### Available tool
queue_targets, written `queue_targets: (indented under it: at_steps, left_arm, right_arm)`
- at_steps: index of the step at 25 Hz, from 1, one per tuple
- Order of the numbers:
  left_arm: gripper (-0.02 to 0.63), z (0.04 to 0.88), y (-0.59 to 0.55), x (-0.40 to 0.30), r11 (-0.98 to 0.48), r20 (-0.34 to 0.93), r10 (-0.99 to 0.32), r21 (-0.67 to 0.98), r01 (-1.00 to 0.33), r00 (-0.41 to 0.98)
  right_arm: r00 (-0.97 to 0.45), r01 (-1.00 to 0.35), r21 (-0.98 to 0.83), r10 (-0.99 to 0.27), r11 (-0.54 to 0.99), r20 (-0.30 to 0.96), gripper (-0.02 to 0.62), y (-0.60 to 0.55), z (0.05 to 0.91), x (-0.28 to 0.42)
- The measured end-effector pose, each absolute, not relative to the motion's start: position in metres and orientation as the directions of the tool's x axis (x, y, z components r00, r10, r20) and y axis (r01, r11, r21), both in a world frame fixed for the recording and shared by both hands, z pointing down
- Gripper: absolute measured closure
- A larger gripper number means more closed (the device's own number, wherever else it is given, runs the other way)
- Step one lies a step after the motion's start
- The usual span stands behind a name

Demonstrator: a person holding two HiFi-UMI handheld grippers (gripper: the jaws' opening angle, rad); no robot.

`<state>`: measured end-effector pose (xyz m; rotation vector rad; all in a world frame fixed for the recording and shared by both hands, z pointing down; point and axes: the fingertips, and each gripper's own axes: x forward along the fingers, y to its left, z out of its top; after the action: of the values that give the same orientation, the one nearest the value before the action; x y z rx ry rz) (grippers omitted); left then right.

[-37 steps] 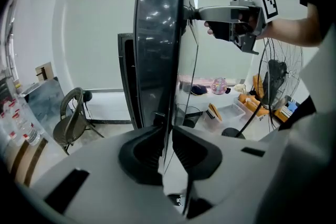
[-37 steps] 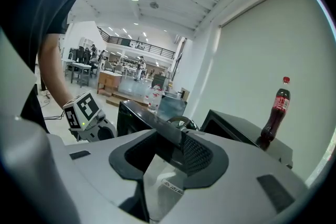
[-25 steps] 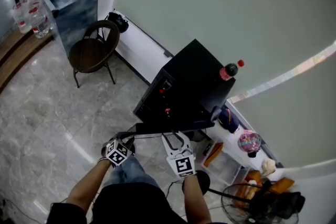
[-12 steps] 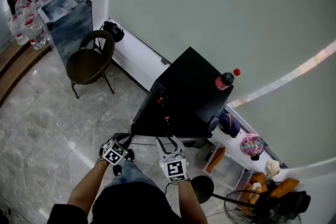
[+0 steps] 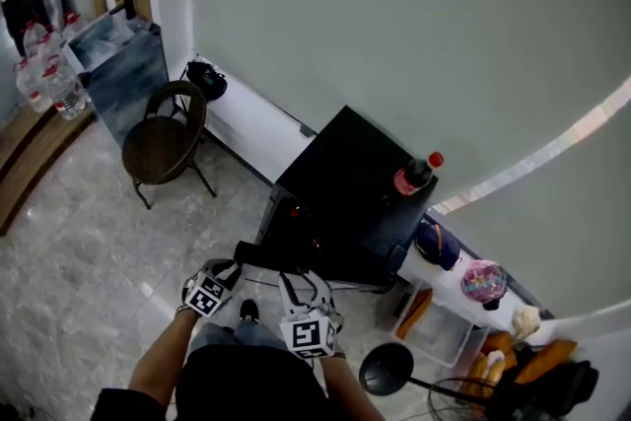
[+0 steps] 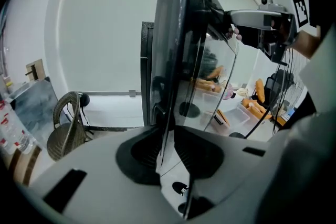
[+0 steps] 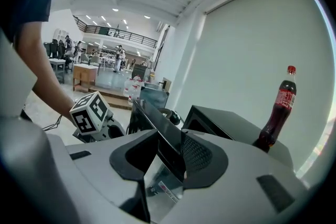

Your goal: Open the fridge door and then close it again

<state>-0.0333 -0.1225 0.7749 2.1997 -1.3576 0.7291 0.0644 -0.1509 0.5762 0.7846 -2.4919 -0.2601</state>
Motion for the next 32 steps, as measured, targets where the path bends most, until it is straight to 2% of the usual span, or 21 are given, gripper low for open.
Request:
queue_targets:
  at_steps: [8, 32]
  left_arm:
    - [0.535, 0.775, -0.154, -0.046, -0.430, 0.648, -0.647, 0.125, -0.894, 0.402]
    - [0.537, 0.773, -0.263, -0.044, -0.686, 0.635, -0.478, 0.162, -0.710, 0.607]
  right_arm:
    - [-0.659, -0.555, 0.324, -0.643, 0.766, 0.390, 0.465, -0.172, 0.581, 0.057]
    - [-0.398, -0.779, 0.352, -0.842, 0.519, 0.364, 0.456, -0.250, 0.582, 0.060]
